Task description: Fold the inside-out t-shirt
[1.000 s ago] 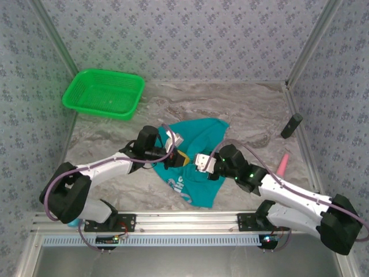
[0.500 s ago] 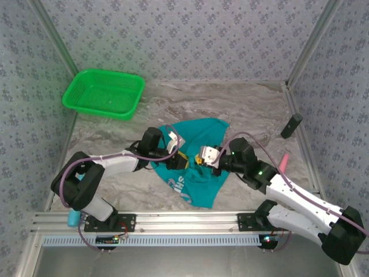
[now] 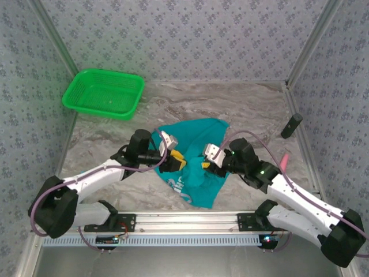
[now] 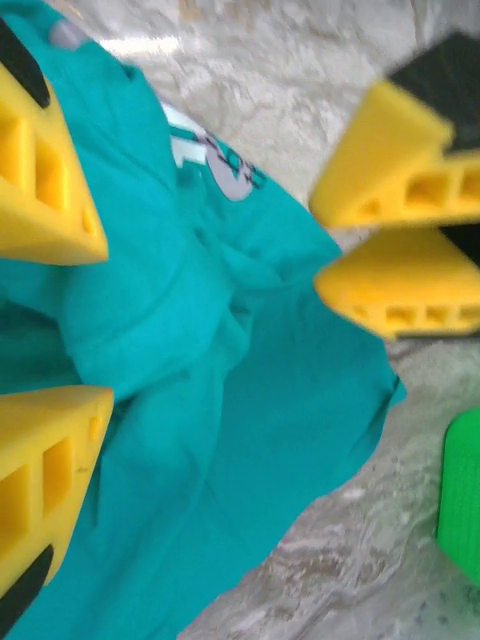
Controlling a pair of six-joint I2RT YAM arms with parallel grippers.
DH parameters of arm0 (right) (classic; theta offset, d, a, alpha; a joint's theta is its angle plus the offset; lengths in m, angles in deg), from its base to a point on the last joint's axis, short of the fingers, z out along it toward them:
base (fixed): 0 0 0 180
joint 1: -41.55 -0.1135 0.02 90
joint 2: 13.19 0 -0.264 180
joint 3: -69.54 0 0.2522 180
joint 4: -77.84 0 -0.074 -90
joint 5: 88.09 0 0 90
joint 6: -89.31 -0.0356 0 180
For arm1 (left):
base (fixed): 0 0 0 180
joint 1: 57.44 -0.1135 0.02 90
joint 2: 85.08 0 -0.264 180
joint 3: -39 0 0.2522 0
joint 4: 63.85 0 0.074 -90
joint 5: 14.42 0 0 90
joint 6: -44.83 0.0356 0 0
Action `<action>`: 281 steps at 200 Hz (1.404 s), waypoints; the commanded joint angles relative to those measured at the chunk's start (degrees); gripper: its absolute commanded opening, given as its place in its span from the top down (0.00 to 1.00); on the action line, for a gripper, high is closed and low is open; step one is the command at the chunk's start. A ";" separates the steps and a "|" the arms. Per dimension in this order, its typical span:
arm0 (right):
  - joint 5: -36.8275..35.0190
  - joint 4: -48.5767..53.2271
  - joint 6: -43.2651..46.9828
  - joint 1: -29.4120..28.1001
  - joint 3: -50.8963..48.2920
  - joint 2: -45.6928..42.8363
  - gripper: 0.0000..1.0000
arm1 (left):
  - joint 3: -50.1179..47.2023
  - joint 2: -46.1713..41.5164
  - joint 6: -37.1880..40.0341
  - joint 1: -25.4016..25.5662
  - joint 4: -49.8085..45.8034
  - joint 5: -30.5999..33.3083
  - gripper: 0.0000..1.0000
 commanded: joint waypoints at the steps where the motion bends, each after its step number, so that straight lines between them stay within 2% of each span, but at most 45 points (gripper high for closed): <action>1: -5.29 9.46 5.98 -5.08 2.08 -0.99 0.60 | -1.64 -2.63 1.26 1.56 -4.31 2.13 0.57; 26: -16.27 11.93 8.87 -10.99 0.95 -0.31 0.58 | -2.38 -4.05 1.75 5.46 -6.76 6.45 0.57; 37: -18.95 12.49 8.87 -12.47 0.67 0.50 0.55 | -2.38 -4.00 1.71 7.00 -7.12 7.93 0.57; 73: -26.49 6.98 5.19 -13.23 -0.83 3.84 0.56 | -1.80 -1.56 1.78 12.69 -5.55 11.37 0.56; 92: -25.67 -1.15 5.64 -13.03 -3.88 3.81 0.60 | -0.98 0.96 1.93 15.35 -4.34 13.68 0.56; 107: -20.71 -6.31 5.89 -12.79 -4.88 3.52 0.65 | 0.32 3.20 2.22 17.13 -4.29 15.16 0.56; 126: -14.97 -10.41 4.13 -11.63 -4.15 3.40 0.65 | 1.82 4.68 4.09 20.11 -4.83 18.53 0.55; 163: -11.93 -14.61 -5.74 -6.09 -1.74 2.42 0.59 | 6.73 5.94 9.17 25.01 -9.76 30.03 0.52; 191: -13.29 -12.93 -17.97 0.89 -0.42 -1.55 0.55 | 10.09 7.38 11.20 27.11 -11.56 36.63 0.52; 202: -14.33 -11.27 -23.76 4.14 0.01 -3.12 0.49 | 11.02 7.94 11.05 27.45 -11.20 38.61 0.51; 234: -13.71 -5.12 -34.75 11.37 1.08 -5.77 0.43 | 12.87 10.68 11.04 27.59 -9.11 40.67 0.49; 254: -13.05 0.00 -37.29 13.69 2.13 -5.83 0.43 | 15.16 13.72 11.19 27.59 -10.17 39.95 0.49; 266: -15.36 4.22 -42.19 14.69 3.23 -5.42 0.39 | 16.49 15.89 11.39 27.58 -11.96 40.77 0.51; 274: -17.26 8.06 -47.57 15.42 4.38 -4.89 0.39 | 17.15 16.96 11.40 27.50 -13.51 42.14 0.54; 281: -17.38 11.02 -51.97 16.25 5.25 -4.39 0.43 | 17.63 17.67 11.39 27.14 -14.99 42.89 0.62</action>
